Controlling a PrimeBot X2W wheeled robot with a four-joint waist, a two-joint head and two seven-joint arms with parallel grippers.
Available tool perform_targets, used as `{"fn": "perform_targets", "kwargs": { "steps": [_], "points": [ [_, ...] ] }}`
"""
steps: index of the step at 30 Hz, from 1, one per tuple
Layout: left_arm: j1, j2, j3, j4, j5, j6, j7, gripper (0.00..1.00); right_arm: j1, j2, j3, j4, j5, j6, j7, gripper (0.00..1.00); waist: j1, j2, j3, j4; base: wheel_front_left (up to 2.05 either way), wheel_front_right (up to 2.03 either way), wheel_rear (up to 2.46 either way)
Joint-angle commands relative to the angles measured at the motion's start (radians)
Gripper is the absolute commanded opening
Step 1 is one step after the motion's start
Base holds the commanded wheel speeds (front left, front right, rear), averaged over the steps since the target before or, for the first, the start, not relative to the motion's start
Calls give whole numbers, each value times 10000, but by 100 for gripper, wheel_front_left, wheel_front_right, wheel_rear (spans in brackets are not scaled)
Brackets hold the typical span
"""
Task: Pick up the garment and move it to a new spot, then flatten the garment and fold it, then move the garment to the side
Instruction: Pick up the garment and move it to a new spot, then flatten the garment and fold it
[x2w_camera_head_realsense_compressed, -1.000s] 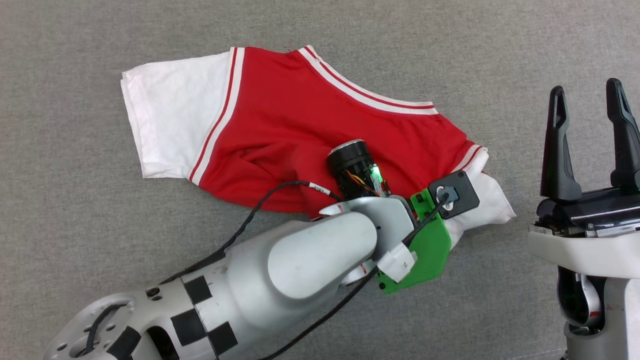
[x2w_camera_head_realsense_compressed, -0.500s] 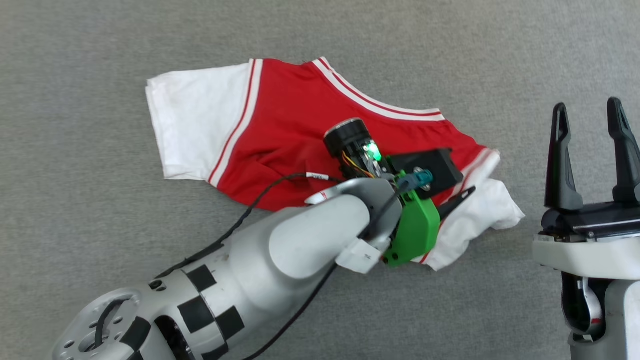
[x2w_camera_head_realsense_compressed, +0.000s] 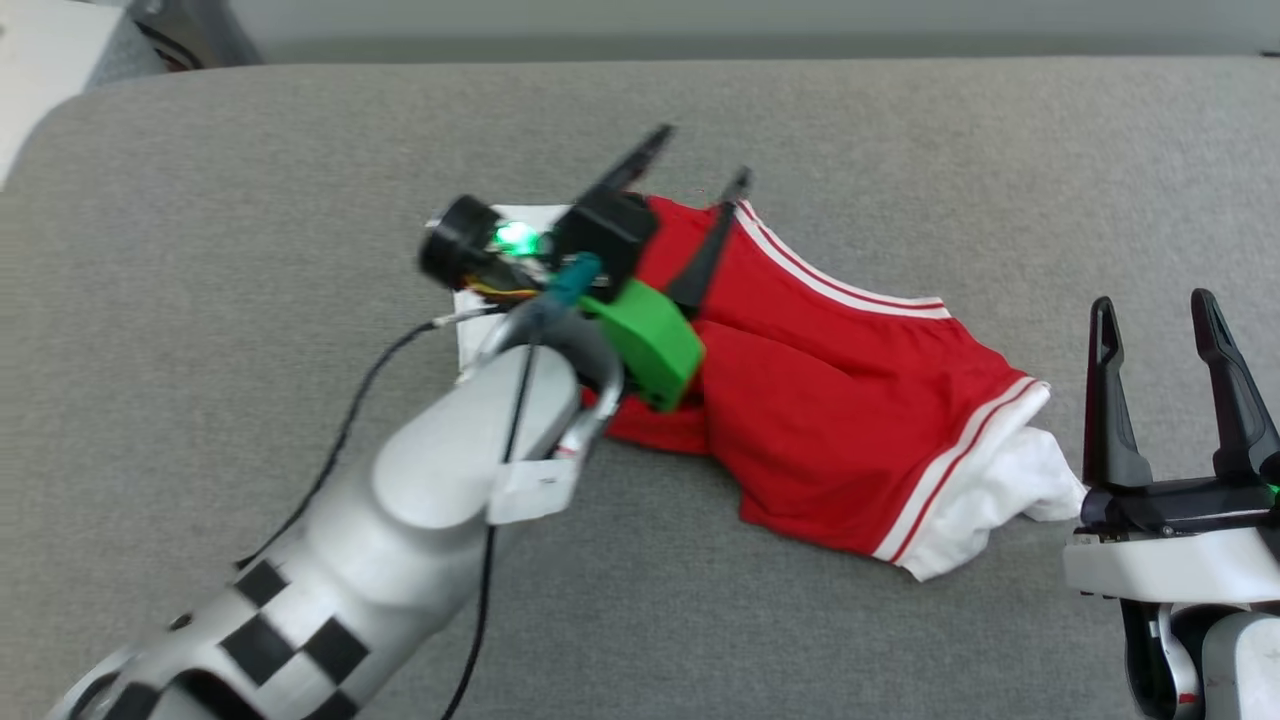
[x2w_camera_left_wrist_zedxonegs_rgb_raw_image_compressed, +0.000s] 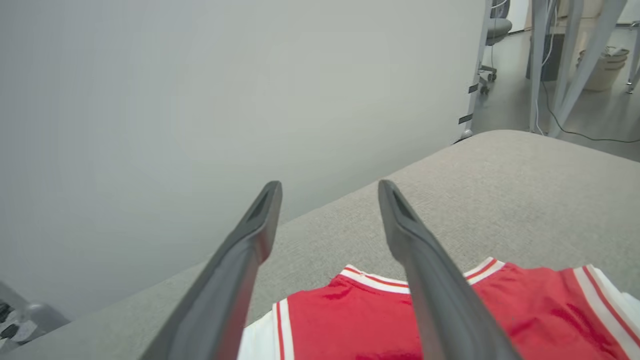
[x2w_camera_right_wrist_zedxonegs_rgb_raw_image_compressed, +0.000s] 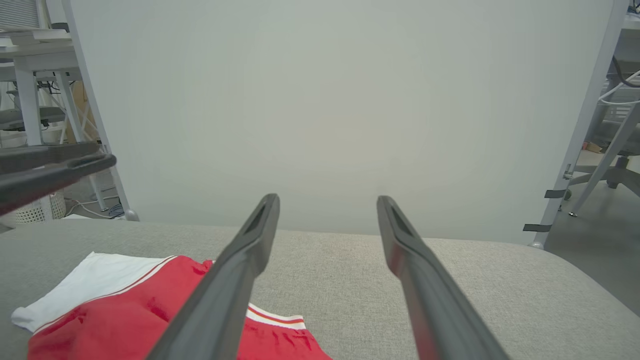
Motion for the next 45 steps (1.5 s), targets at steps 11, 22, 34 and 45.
{"fn": "perform_targets", "kwargs": {
  "steps": [11,22,34,45],
  "points": [
    [4912,1473,4185,-3040,2011,1695,-57,100,546,-11,59,373,-308,-7,-47,100,0,0,-1149,753,0,0,0],
    [7847,705,6368,-4171,3268,1183,-58,100,1225,-11,234,887,-343,-7,-47,100,0,0,-1631,882,0,0,0],
    [9089,-249,7417,-4191,4246,171,-58,100,1861,-10,163,1281,-81,-7,-48,100,0,0,-2019,838,0,0,0],
    [9364,-764,8083,-4022,4893,-494,-58,100,2068,-10,159,1531,85,-7,-48,100,0,0,-2024,748,0,0,0]
  ]
}}
